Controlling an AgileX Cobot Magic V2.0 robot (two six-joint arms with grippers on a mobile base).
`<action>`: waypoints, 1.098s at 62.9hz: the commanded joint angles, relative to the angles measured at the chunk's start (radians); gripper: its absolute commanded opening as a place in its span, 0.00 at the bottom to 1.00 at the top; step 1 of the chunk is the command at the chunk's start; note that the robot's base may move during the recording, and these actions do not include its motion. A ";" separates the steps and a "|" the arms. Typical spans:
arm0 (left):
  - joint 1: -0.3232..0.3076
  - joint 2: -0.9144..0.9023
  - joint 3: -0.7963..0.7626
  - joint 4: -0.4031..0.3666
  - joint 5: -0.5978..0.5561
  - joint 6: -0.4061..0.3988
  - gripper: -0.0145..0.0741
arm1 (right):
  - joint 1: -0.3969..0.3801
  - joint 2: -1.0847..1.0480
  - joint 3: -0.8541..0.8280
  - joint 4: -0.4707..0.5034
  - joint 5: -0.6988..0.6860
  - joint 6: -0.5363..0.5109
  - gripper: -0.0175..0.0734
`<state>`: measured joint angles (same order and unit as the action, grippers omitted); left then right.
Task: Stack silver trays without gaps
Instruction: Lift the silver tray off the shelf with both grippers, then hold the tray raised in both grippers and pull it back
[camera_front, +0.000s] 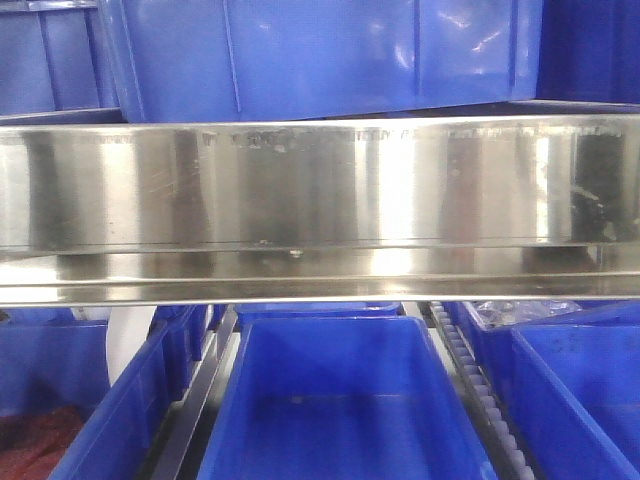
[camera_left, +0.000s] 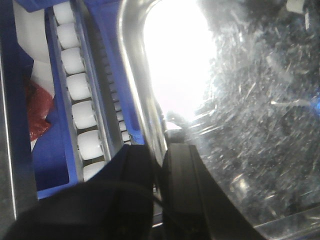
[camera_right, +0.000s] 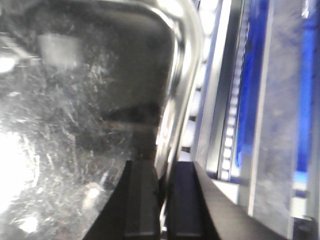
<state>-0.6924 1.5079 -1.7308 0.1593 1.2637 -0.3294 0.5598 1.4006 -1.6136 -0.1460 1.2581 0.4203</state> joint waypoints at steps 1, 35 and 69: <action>-0.022 -0.027 -0.027 -0.006 0.048 0.021 0.12 | 0.008 -0.046 -0.031 -0.005 -0.018 -0.019 0.26; -0.022 0.007 -0.027 -0.006 0.048 0.021 0.12 | 0.008 -0.046 -0.031 -0.006 -0.010 -0.019 0.25; -0.022 0.007 -0.027 -0.006 0.039 0.021 0.11 | 0.008 -0.046 -0.031 -0.006 -0.006 -0.019 0.25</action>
<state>-0.6972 1.5474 -1.7308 0.1646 1.2620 -0.3433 0.5598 1.3926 -1.6114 -0.1597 1.2581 0.4203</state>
